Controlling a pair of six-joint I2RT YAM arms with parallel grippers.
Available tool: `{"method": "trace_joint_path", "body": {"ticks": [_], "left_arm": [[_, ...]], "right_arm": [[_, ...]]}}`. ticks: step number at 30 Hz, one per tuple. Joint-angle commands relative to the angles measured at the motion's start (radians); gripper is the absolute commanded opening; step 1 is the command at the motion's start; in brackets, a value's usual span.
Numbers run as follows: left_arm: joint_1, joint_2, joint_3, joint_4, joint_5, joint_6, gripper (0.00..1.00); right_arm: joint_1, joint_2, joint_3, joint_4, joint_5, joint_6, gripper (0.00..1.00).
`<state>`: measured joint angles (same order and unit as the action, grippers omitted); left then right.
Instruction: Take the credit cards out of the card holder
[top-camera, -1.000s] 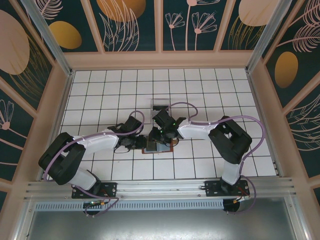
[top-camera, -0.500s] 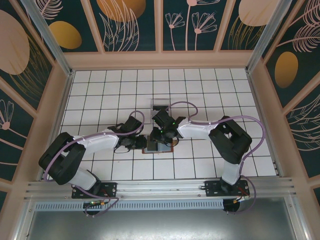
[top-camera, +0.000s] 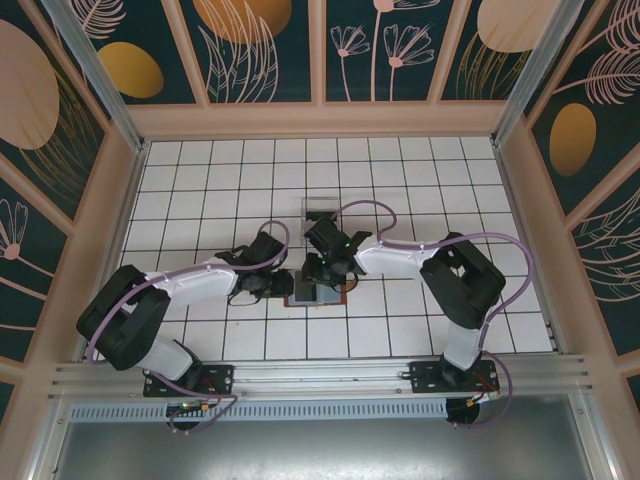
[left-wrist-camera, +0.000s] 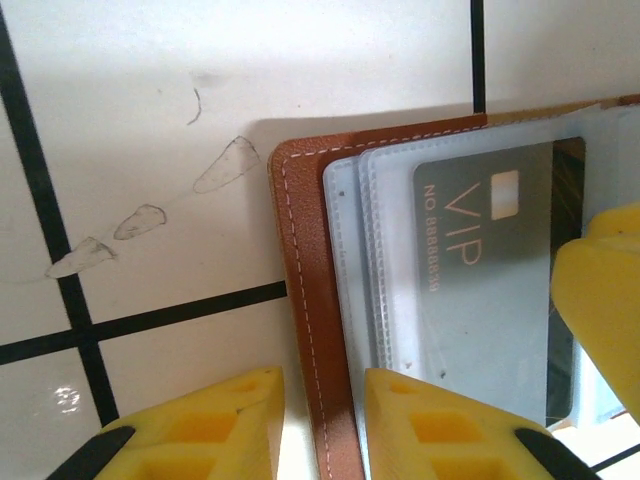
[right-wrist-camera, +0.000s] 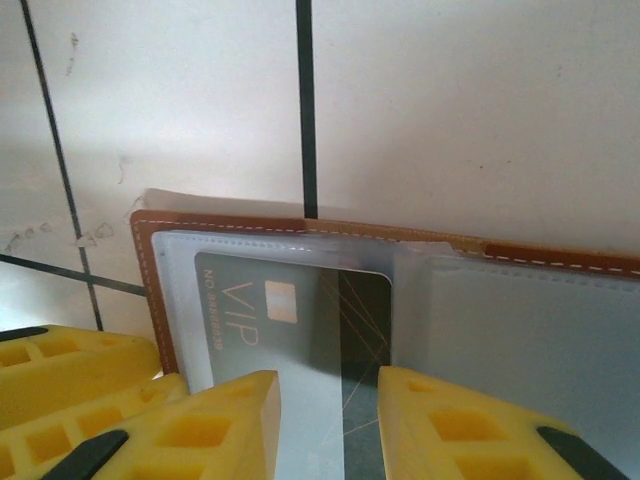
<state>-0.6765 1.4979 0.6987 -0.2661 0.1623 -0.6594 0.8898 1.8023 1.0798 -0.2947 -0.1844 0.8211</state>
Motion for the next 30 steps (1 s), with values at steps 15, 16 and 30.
{"method": "trace_joint_path", "body": {"ticks": [15, 16, 30], "left_arm": [[-0.007, 0.032, 0.113, -0.062, -0.009, 0.027, 0.31], [-0.005, 0.042, 0.113, -0.062, -0.009, 0.031, 0.31], [-0.007, 0.096, 0.064, -0.056, -0.026, 0.044, 0.28]], "right_arm": [[-0.01, -0.036, -0.007, 0.007, -0.006, 0.006, 0.32], [-0.011, -0.035, -0.01, 0.009, -0.007, 0.007, 0.32], [-0.014, -0.009, -0.038, 0.042, -0.018, -0.008, 0.31]]}}
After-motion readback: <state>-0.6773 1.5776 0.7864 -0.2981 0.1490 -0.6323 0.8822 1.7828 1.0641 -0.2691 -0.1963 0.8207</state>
